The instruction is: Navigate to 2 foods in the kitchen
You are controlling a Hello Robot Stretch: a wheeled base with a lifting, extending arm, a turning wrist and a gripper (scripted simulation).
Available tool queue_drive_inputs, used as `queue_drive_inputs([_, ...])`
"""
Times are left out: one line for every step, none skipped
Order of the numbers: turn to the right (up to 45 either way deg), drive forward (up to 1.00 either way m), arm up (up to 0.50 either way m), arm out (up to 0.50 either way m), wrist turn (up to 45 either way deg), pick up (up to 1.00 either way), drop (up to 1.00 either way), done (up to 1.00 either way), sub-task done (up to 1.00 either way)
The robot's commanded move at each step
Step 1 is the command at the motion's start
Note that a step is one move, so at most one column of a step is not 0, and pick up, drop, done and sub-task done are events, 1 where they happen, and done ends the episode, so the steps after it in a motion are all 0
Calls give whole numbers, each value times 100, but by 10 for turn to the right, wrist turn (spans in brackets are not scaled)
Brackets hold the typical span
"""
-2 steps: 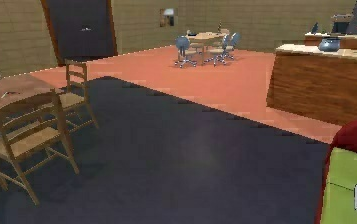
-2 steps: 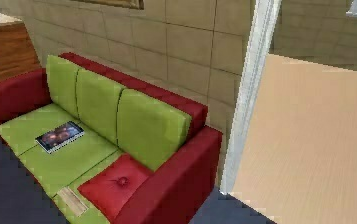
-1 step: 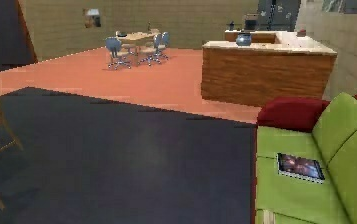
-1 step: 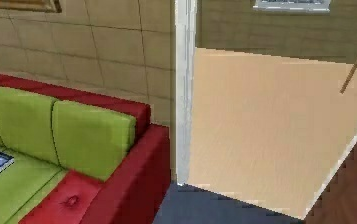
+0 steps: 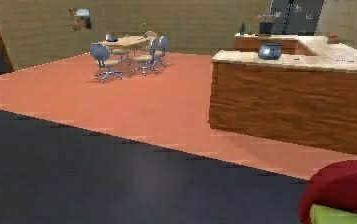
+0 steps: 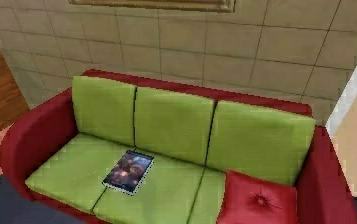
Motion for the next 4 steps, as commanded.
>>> queue_drive_inputs([0, 100, 0, 0, 0, 0, 0, 0, 0])
queue_drive_inputs([0, 100, 0, 0, 0, 0, 0, 0, 0])
queue_drive_inputs([0, 100, 0, 0, 0, 0, 0, 0, 0])
queue_drive_inputs([390, 0, 0, 0, 0, 0, 0, 0, 0])
